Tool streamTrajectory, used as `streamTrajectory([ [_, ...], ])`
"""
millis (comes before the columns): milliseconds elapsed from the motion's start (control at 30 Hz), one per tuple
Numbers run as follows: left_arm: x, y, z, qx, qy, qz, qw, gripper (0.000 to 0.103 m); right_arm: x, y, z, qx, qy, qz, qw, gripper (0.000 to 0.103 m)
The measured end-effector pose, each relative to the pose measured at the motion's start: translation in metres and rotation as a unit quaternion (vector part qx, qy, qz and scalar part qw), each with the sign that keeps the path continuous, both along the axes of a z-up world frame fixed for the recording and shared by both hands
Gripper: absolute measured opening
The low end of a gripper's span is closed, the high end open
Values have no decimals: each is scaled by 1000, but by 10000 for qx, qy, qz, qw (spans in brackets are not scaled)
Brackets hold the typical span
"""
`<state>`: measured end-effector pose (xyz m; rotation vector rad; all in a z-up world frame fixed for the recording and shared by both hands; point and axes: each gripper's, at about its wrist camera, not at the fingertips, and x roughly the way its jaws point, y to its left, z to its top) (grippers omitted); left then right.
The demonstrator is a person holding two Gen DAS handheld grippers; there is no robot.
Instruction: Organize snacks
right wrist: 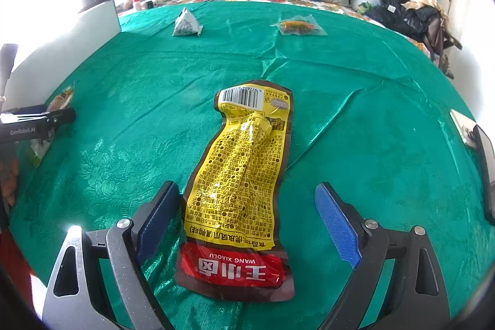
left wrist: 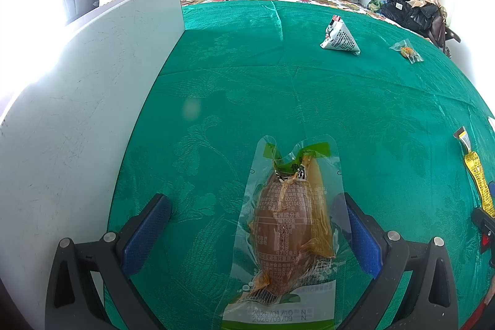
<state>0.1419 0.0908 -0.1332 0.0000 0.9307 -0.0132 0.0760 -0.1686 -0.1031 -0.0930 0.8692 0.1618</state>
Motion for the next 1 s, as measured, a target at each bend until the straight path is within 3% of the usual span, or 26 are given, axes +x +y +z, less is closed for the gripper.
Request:
streamTrajectory([
  [1000,1,0,0,-8,47,-10,10000,103,2,2,0,8,58,17,10000,92],
])
